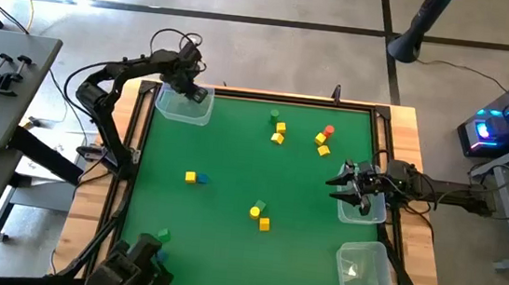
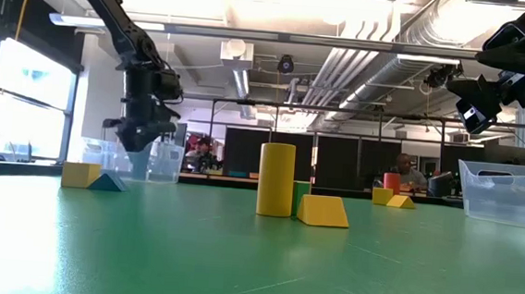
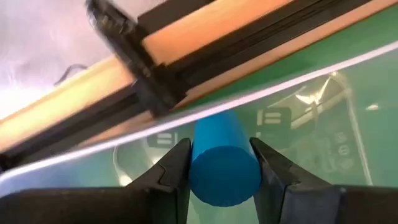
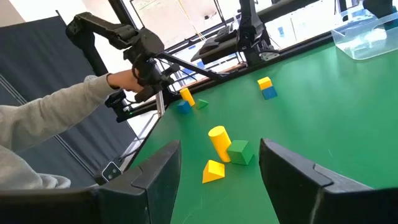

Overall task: Sort blocks by size
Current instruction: Put the blue cylindrical block into the top transparent bin, then put the top yellow cube block into the middle transparent bin

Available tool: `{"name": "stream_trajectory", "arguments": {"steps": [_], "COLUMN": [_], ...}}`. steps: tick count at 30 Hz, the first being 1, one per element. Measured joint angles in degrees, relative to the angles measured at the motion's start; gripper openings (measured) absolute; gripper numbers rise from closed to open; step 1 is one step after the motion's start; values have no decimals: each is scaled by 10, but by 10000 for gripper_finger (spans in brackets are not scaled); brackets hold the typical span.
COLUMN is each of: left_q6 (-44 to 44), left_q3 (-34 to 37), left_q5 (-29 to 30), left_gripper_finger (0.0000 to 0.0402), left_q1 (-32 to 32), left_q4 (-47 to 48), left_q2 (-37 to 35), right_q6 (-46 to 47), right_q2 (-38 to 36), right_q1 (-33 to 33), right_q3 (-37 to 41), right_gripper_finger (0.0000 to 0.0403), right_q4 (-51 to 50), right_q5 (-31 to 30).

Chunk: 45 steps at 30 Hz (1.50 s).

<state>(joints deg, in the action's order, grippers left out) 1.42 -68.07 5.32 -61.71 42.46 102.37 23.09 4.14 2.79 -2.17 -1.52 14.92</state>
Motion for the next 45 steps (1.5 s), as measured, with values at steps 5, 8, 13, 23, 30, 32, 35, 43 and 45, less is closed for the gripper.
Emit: {"name": "stream_trajectory", "arguments": {"steps": [5,8,13,23,30,32,35,43,45], "left_q6": [23,30,34,39,39,39,24,9,9], "left_q3": [0,0,0,-35,-118,-141,-168,-116,-86], "left_q5": [-5,-5,-3,-2,-2,-2,-2,-2,-3], "left_gripper_finger": [101,103,127,195,206,206,206,207,207], "left_q1": [-16,-21,-21,-21,-19,-14,-1,100,139], "left_q4": [25,29,29,73,177,204,237,100,29], "left_q2": [-1,-1,-1,-1,-1,-1,-3,-87,-121], "right_q6": [0,0,0,0,0,0,0,0,0], "right_q2": [0,0,0,0,0,0,0,0,0], "right_q1": [0,0,0,0,0,0,0,0,0], "right_q3": [0,0,0,0,0,0,0,0,0], "right_gripper_finger": [208,208,208,208,208,208,208,208,208], "right_q4": [0,0,0,0,0,0,0,0,0], "right_q5": [0,0,0,0,0,0,0,0,0]}}
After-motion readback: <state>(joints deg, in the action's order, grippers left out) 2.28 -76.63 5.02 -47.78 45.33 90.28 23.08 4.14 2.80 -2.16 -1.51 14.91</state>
